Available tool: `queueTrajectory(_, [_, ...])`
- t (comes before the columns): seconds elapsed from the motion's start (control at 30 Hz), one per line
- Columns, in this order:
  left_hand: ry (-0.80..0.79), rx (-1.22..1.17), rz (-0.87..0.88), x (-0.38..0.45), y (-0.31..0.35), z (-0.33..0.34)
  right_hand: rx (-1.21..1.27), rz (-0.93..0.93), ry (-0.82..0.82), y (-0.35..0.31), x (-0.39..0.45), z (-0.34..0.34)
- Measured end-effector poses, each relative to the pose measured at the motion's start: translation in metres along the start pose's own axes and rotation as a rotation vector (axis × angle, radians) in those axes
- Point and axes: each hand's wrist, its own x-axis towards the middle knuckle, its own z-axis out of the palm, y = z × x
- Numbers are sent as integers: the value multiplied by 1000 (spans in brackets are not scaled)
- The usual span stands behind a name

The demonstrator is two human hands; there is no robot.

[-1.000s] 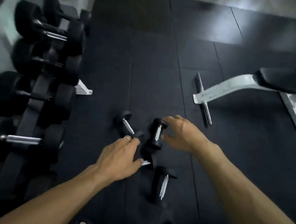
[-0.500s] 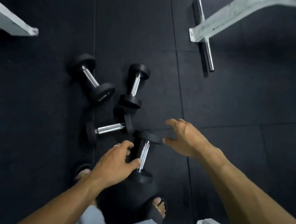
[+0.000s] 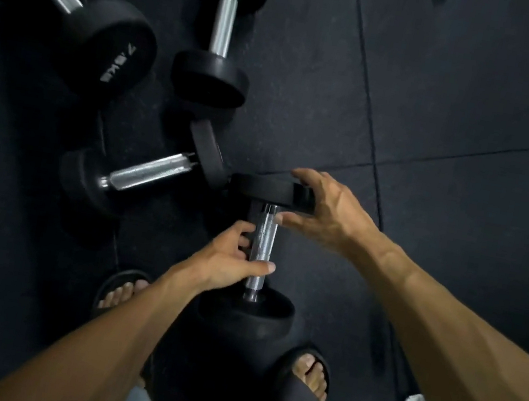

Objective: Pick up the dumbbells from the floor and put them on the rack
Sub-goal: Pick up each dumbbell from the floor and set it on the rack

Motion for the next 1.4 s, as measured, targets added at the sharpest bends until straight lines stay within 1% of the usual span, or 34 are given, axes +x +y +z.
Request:
queueTrajectory(0.1, [-12,-94,45,19,-7,12,19,-41,39,9,12,12])
queueTrajectory(0.23, [-36,-201,23,33,-22,20,22,-98,107,16,20,19])
queueTrajectory(0.4, [11,-294,40,32,-23,25,32,-148,145,18,21,16])
queueTrajectory(0.53, [65,-316,17,28,-21,33,56,-148,127,17,20,14])
queueTrajectory(0.67, [101,-322,-3,9,-19,38,92,-167,103,15,2,8])
queueTrajectory(0.83, [140,-284,-7,-50,2,34,146,-209,69,-8,-41,-22])
queueTrajectory(0.97, [174,-285,13,-117,31,21,184,-259,43,-49,-80,-61])
queueTrajectory(1.07, [225,-285,52,-177,61,3,186,-315,33,-95,-109,-99])
queueTrajectory(1.23, [319,-301,140,-289,113,-49,162,-476,53,-200,-162,-171])
queueTrajectory(1.4, [399,-334,251,-407,162,-116,96,-609,92,-325,-219,-244])
